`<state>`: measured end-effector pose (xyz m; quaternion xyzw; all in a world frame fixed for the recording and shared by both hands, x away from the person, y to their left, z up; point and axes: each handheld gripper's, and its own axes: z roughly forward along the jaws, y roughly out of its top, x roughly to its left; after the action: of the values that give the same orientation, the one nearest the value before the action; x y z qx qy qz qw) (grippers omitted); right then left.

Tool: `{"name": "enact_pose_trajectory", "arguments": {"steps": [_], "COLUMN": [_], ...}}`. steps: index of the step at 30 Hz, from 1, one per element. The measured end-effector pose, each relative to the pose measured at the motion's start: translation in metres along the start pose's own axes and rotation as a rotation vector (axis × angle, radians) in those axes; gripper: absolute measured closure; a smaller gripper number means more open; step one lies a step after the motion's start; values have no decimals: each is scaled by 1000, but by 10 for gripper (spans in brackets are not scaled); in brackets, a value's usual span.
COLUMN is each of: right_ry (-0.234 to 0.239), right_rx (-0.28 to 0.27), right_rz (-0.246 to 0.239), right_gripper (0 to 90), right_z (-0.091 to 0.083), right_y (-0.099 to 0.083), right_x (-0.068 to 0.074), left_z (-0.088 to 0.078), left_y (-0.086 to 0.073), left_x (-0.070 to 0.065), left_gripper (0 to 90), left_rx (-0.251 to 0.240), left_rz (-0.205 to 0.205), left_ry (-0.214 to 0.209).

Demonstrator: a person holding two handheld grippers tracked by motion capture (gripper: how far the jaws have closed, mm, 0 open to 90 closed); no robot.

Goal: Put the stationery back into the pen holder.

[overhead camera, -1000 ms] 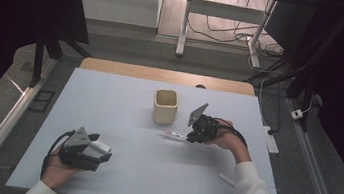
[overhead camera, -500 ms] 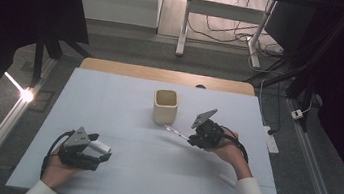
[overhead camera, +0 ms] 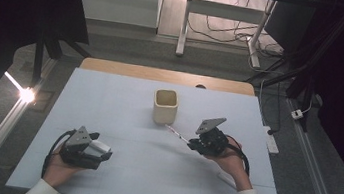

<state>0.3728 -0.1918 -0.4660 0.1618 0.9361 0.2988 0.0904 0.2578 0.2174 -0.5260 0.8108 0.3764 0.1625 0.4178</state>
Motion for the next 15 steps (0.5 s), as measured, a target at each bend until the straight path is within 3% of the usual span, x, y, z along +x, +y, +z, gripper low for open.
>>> {"name": "enact_pose_trajectory", "arguments": {"steps": [2,6,15], "right_ry": [3,5,11], "right_rx": [-14,-8,-2], "right_rz": [10,-20,-41], "right_gripper": [794,795,794], "right_z": [1,5,8], "right_y": [-1,0,3], "right_x": [1,5,12], "left_z": [0,-2,-3], "left_y": [0,0,1], "left_x": [0,1,-2], "left_gripper": [146,146,146], "left_rx": [0,-4,-3], "left_rz": [5,2,9], "left_ry": [1,2,11]}}
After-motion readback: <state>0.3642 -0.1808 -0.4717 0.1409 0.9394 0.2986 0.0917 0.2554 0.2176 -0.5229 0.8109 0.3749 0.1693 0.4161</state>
